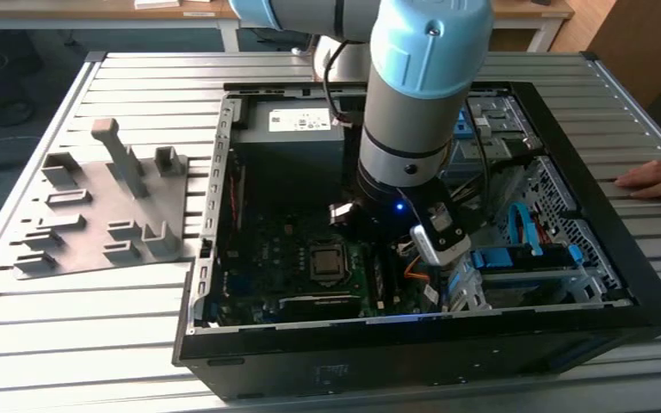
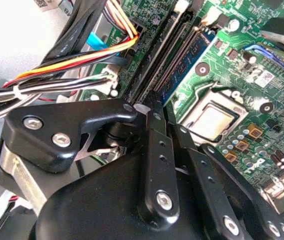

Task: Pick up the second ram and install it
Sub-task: 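Insert the second ram into the second slot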

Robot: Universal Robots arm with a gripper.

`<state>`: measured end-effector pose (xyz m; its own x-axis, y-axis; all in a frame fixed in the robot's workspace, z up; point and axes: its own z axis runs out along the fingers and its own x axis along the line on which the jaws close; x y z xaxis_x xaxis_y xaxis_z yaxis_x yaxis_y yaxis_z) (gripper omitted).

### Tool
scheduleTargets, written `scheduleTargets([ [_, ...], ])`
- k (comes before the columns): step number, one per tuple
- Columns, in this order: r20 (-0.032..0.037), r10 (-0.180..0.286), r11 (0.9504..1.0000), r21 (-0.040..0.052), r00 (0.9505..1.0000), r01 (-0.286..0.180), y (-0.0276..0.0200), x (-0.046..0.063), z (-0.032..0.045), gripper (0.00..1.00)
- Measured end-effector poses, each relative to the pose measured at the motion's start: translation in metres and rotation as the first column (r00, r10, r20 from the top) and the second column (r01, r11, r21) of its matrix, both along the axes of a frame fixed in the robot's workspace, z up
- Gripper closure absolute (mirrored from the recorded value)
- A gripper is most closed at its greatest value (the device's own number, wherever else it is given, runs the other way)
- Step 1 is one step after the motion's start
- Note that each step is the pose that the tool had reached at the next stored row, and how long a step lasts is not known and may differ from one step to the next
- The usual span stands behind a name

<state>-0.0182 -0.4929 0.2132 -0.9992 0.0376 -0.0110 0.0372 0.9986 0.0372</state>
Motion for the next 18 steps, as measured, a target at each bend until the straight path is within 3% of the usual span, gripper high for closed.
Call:
scheduleTargets([
  [18,-0.0001,0.0,1.0,0.0015,1.0,0.0,0.0,0.0,-0.0066,0.86],
])
